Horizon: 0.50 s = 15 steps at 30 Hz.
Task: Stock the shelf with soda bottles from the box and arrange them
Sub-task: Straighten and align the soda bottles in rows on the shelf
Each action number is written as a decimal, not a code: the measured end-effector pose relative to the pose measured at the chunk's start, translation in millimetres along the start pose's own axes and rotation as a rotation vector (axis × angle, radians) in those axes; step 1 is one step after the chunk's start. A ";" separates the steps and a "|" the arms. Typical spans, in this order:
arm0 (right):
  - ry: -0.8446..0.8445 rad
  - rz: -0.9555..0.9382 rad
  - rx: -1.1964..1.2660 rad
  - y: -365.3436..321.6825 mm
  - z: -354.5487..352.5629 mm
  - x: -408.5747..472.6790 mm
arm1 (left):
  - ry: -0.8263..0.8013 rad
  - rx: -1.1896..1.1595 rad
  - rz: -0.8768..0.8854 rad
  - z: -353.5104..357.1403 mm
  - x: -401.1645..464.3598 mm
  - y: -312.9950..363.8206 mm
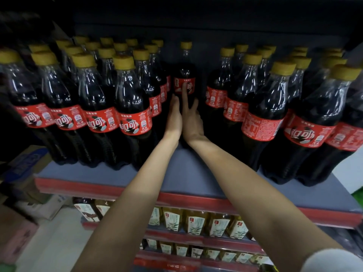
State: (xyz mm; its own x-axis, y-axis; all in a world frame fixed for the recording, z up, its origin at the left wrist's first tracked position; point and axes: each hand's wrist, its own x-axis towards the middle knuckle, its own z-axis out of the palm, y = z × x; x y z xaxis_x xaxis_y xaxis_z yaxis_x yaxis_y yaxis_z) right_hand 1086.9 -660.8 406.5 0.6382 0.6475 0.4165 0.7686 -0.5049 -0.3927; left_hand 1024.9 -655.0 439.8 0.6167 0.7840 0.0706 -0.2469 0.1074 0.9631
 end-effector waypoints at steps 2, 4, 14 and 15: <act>0.040 -0.025 -0.034 0.6 1.7 3.1 | -0.003 -0.076 -0.020 -0.7 1.6 0.6; -0.004 -0.037 0.025 2.5 0.7 1.7 | 0.025 -0.090 -0.023 -3.2 6.0 -1.5; -0.103 -0.116 0.338 23.7 -72.7 -78.8 | -0.028 0.161 0.268 -8.2 -27.5 1.8; -0.027 -0.101 0.380 28.1 -77.2 -91.8 | -0.039 0.197 0.336 -8.1 -29.5 0.2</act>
State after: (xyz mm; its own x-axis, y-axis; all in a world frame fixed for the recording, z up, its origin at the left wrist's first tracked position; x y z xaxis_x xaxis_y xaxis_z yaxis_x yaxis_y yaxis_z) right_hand 1053.3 -778.5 420.5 0.5551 0.7003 0.4489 0.7532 -0.1944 -0.6284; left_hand 1000.6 -673.2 435.8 0.5546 0.7315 0.3965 -0.2939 -0.2736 0.9158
